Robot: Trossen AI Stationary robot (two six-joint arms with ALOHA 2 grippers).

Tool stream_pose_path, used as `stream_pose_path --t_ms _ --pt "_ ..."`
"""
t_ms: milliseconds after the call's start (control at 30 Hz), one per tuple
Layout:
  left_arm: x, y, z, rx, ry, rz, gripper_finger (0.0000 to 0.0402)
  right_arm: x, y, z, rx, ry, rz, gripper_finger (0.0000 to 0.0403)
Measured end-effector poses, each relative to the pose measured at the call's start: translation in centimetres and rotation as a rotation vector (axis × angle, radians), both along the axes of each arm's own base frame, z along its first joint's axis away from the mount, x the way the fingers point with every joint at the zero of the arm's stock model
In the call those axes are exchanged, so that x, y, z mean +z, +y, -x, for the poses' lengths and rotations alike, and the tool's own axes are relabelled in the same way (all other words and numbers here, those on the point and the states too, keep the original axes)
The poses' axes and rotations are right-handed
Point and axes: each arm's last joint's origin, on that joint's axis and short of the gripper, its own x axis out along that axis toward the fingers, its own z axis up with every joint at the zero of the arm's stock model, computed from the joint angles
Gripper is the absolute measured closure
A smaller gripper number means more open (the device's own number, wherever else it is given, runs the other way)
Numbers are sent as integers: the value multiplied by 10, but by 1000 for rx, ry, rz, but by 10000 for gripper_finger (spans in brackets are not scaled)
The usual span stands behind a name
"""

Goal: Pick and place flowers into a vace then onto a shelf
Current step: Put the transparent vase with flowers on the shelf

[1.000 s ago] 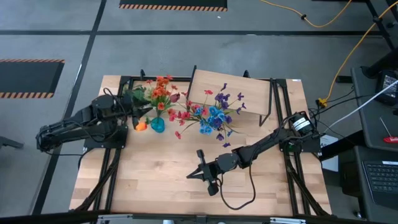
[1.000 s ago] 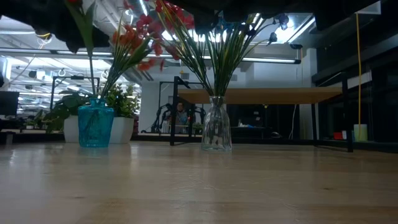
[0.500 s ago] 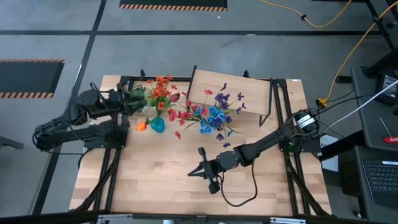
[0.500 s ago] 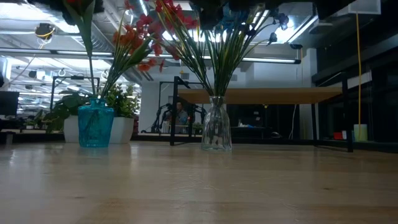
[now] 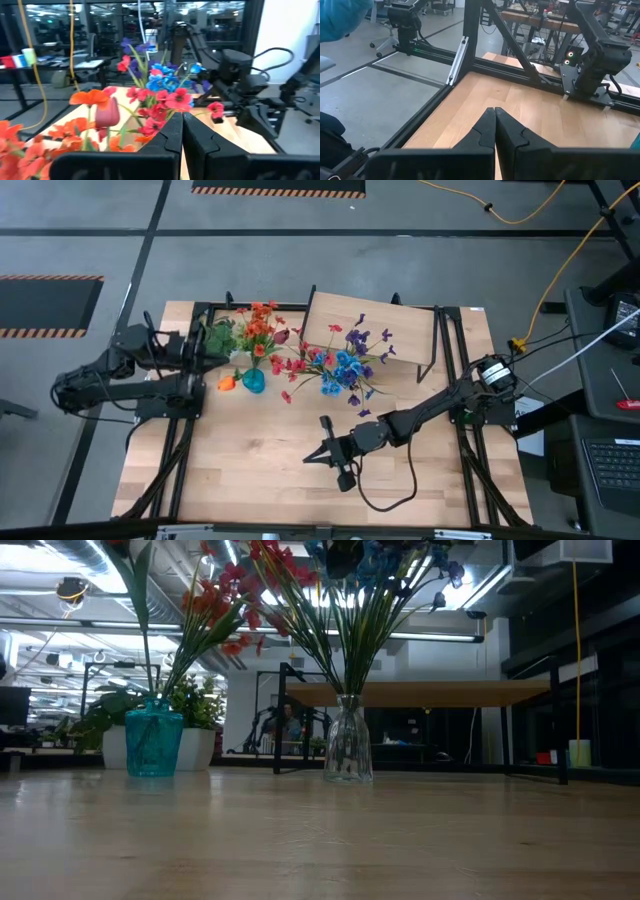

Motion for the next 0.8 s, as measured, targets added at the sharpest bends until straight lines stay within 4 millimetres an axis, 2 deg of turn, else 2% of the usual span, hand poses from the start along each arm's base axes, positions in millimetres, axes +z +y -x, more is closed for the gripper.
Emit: stream_pose_path --t_ms 233,367,500,700,800 --pt "0 -2 -1 -10 -11 -19 399 0 0 0 -1 1 0 401" --pt "-16 -3 -10 -30 27 -14 399 0 0 0 0 1 1 401" --pt "-26 -5 -18 -84 -17 -74 399 -1 0 0 -1 8 5 401" --pt "-22 -9 -5 -105 -96 -123 399 -3 2 2 5 30 12 401" --pt "-28 -10 4 -111 -121 -118 399 -5 5 3 14 51 25 401"
